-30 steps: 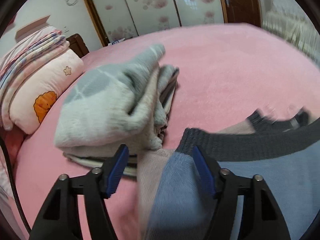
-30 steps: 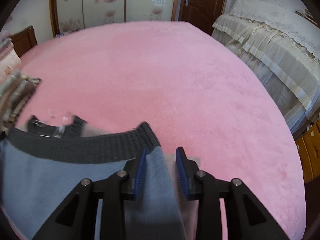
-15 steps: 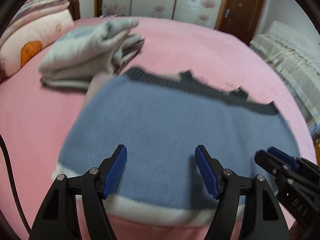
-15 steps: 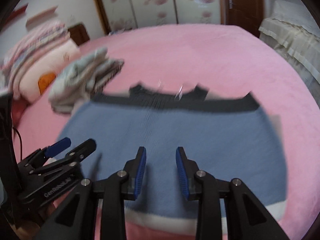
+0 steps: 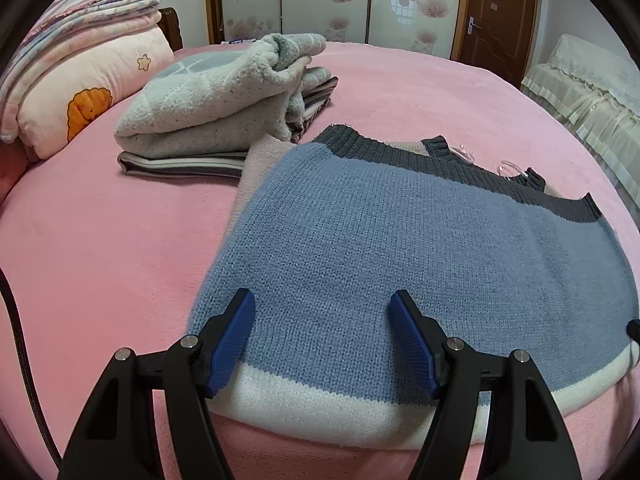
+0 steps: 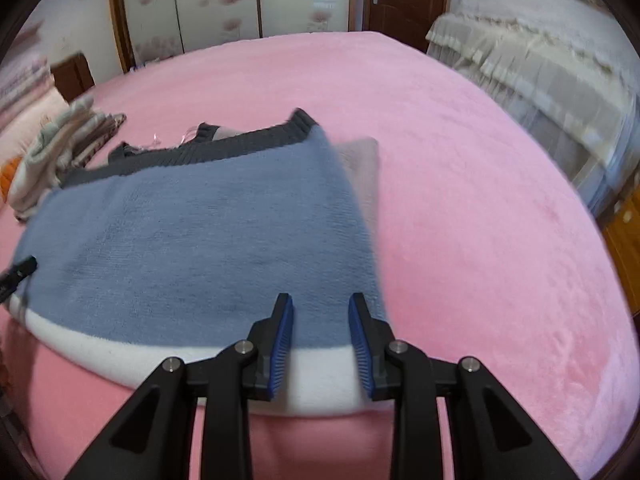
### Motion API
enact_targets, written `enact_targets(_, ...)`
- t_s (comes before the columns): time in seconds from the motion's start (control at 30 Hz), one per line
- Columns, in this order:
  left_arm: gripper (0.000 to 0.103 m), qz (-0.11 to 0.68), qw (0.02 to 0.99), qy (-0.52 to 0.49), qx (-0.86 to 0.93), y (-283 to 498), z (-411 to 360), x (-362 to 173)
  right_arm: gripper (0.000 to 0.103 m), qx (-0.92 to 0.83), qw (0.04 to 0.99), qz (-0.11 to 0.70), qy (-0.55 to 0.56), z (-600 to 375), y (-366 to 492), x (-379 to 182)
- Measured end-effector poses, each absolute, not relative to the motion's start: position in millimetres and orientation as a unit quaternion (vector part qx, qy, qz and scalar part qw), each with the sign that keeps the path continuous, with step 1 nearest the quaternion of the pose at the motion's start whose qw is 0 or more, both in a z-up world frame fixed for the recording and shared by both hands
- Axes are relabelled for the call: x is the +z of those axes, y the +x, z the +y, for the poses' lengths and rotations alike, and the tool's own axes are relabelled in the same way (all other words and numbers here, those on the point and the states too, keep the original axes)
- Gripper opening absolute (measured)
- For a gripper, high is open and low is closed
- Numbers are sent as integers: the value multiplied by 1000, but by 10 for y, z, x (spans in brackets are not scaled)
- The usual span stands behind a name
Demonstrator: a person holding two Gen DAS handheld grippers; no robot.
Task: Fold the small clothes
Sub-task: 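Open both grippers and withdraw them from the folded sweater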
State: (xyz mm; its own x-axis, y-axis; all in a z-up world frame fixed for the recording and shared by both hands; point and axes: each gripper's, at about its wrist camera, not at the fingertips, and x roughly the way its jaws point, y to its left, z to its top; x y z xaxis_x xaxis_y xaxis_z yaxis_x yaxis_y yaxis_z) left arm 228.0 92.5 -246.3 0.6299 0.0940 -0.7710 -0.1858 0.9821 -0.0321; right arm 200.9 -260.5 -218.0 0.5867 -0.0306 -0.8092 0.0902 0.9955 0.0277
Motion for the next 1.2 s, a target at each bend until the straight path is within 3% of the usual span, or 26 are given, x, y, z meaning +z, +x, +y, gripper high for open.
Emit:
enact_targets(0.6,70,452,886,-80,61,2291,997,-2390,25,-62,877,476,-21,-2459,2013,-2217)
enact_targets(0.77,80,448,881,-143,51,2129,1188,-2133,25,-57,872,486,-1,-2467,2002,-2110)
enact_targets(1.07,87,426,888,-167,53,1842,1457,-1628,25,-18,883,468,31,-2234,1924,-1719)
enact_targets(1.2,91,415,890,-182,53,1742,1558,-1514,34,3,896,443,35,-2061,1899,-1469)
